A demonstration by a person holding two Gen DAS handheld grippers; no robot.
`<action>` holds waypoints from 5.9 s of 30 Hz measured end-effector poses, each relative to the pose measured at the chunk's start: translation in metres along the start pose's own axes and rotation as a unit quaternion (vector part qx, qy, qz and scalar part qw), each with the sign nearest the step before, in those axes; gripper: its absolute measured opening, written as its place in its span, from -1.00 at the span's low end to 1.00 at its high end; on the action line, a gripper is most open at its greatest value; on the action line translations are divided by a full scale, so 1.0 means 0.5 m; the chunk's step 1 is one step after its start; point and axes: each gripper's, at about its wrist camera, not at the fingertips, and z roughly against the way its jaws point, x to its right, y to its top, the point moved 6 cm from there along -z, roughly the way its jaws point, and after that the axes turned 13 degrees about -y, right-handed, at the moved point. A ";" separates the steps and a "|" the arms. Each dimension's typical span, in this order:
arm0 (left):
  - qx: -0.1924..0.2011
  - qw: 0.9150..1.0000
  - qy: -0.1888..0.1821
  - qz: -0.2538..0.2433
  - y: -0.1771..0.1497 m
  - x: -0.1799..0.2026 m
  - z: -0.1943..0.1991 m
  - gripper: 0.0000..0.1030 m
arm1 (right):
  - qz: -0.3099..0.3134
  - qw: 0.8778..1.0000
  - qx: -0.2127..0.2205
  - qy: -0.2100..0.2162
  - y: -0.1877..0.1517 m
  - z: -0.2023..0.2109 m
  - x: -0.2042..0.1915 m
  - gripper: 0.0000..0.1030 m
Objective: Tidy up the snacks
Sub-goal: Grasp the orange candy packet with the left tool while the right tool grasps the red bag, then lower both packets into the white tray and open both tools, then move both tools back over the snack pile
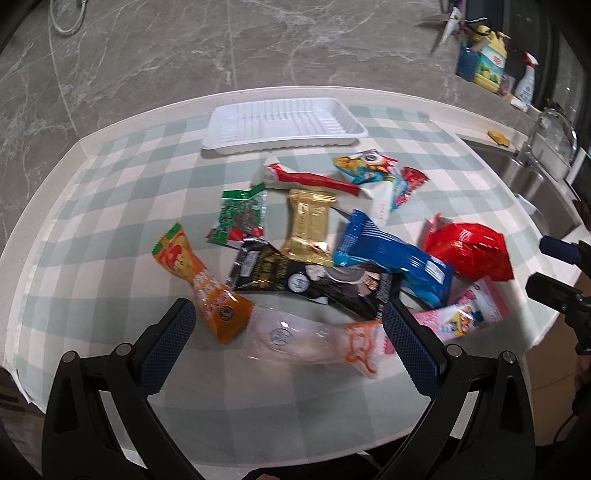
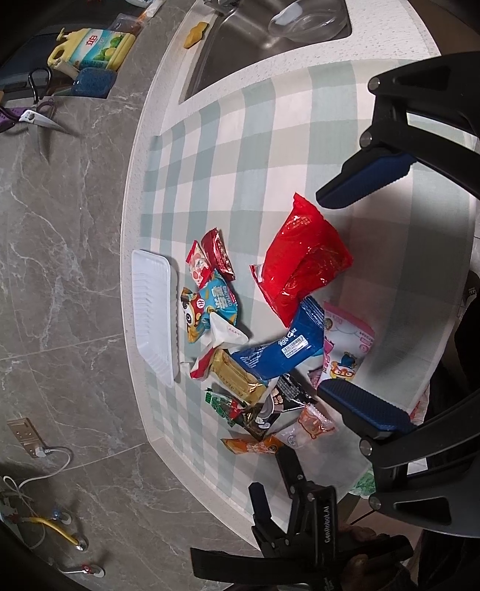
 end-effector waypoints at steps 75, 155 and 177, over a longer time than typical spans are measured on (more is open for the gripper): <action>-0.043 0.985 -0.114 0.124 0.388 -0.323 -0.247 -0.67 | -0.081 0.979 -0.089 0.166 0.363 -0.279 0.032 -0.23; -0.152 0.986 -0.067 -0.005 0.186 -0.192 -0.295 0.20 | 0.223 0.966 -0.116 0.053 0.079 -0.189 -0.170 0.23; -0.171 0.983 -0.057 -0.026 0.158 -0.182 -0.330 0.20 | 0.259 0.956 -0.133 0.031 0.076 -0.227 -0.193 0.03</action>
